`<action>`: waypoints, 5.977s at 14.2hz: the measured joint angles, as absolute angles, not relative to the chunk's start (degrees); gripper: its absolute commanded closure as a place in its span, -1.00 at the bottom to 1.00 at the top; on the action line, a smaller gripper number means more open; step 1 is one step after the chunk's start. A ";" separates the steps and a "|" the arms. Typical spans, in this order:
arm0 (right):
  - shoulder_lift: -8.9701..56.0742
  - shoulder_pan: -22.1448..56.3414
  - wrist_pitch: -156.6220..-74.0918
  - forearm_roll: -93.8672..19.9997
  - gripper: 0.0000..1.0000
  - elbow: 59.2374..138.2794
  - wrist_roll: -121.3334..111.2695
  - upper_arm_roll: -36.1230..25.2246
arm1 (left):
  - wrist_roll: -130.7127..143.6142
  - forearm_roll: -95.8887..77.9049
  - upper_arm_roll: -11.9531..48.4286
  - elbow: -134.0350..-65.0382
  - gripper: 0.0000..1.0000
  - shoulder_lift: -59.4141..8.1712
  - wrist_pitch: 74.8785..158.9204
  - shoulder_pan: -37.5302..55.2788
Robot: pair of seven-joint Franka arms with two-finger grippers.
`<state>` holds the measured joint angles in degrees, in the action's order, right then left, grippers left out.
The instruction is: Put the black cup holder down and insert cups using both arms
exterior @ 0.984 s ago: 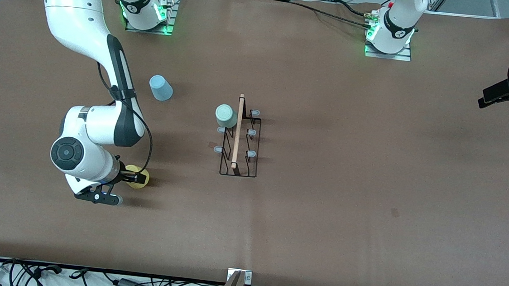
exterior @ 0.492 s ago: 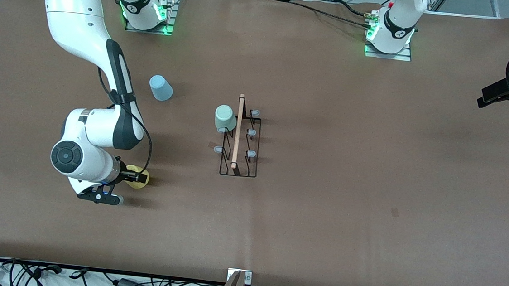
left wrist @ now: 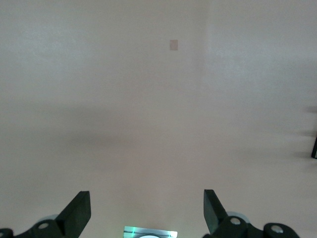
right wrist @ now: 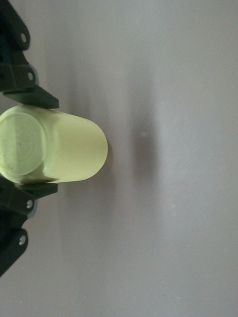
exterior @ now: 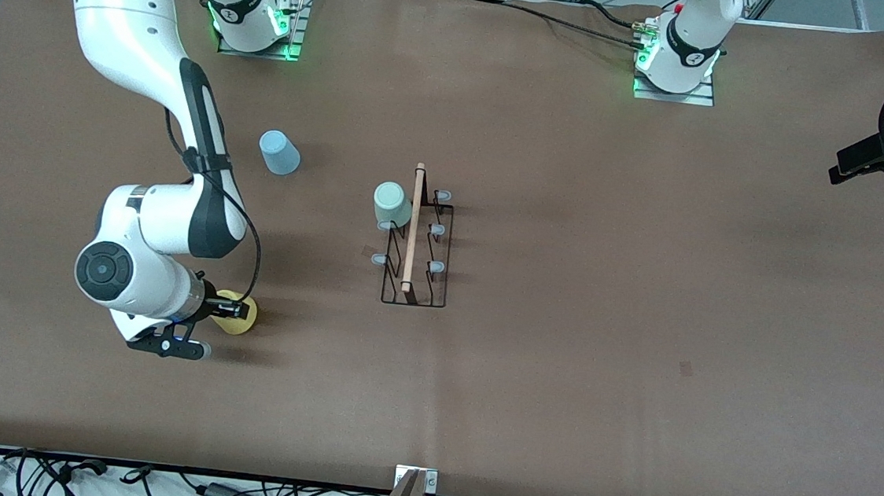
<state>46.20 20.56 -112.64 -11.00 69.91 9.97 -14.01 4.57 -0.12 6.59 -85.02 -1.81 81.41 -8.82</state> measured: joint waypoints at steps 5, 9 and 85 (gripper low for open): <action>43.02 25.49 -103.98 -11.33 0.43 60.44 13.93 -9.97 | 4.57 -0.12 6.59 -85.01 -1.00 -1.81 81.36 -8.83; 42.36 28.69 -103.81 -11.33 0.43 60.34 22.25 -6.64 | 4.57 -0.12 6.59 -84.97 -1.00 -1.81 81.37 -8.83; 1.68 1.09 -100.13 -0.82 -1.00 98.56 -0.63 -4.26 | 4.57 -0.12 6.13 -84.92 -1.00 -1.81 80.34 -9.43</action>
